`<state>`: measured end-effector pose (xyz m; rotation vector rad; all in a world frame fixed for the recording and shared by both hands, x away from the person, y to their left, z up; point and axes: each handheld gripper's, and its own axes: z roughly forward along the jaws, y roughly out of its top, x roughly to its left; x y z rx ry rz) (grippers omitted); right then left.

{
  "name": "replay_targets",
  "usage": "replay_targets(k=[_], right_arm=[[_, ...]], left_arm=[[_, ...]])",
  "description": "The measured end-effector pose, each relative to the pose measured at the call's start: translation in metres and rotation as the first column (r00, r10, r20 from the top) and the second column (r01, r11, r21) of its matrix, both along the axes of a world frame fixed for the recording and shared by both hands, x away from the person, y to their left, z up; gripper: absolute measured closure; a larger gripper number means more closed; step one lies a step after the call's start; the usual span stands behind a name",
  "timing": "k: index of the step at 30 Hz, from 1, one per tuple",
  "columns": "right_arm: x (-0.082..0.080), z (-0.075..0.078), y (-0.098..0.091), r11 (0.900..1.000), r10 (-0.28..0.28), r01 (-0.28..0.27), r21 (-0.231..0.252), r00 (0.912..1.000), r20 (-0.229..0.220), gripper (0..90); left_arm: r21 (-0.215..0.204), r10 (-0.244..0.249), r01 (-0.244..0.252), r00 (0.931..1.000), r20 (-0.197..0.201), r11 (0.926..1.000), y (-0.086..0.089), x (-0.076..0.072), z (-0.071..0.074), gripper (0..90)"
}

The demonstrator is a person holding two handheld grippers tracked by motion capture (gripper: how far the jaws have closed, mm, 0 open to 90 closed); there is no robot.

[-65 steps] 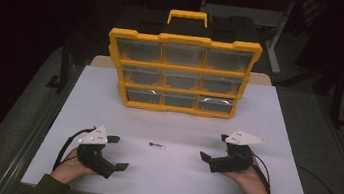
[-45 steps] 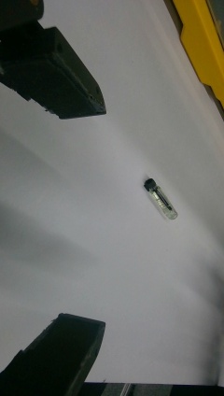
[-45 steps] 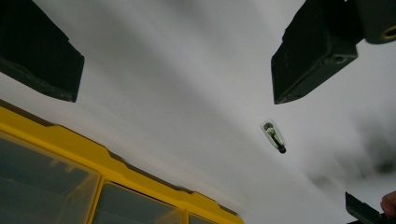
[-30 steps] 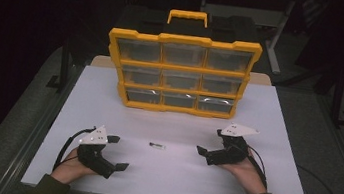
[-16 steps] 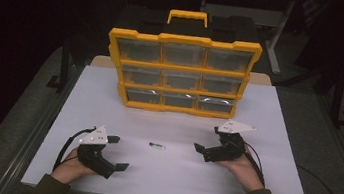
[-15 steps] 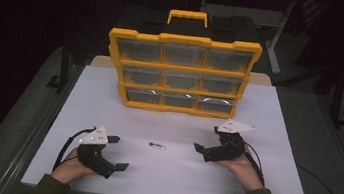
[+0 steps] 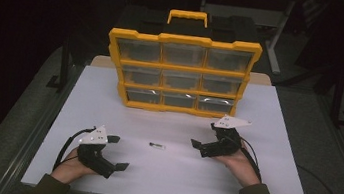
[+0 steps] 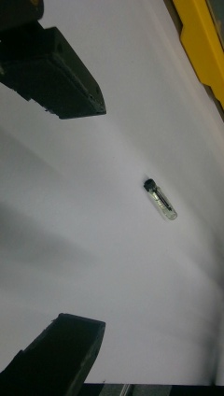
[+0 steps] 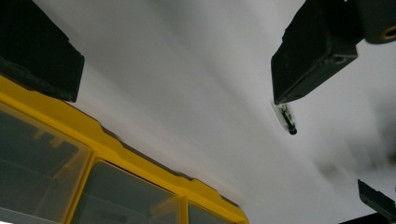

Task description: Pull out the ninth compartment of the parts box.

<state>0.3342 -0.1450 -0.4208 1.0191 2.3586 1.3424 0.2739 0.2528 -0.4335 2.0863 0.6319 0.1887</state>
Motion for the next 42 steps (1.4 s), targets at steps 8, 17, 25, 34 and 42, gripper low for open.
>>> replay_targets(k=[8,17,25,34,42], right_arm=[[0.004,0.001,0.002,1.0000,-0.002,0.002,-0.008,1.0000,-0.004,1.9],[0.012,0.005,0.009,1.0000,0.006,-0.005,-0.005,0.9999,0.013,1.9],[0.017,0.004,0.017,0.9995,0.021,-0.021,-0.022,0.9995,0.025,1.9],[0.023,0.007,0.023,0.9997,0.022,-0.021,-0.012,0.9991,0.036,1.9],[0.028,0.007,0.027,0.9997,0.022,-0.022,-0.012,0.9988,0.043,1.9]], left_arm=[[-0.003,0.007,-0.007,1.0000,-0.001,1.0000,0.000,0.001,0.000,0.4],[0.001,0.002,-0.002,1.0000,-0.007,1.0000,-0.001,0.001,-0.001,0.4],[0.002,0.000,0.000,0.9999,-0.012,1.0000,0.000,0.001,0.000,0.4],[0.005,-0.002,0.002,0.9999,-0.015,1.0000,0.000,0.001,0.000,0.5],[0.010,-0.009,0.009,1.0000,0.000,0.9999,-0.001,0.000,-0.001,0.4]])
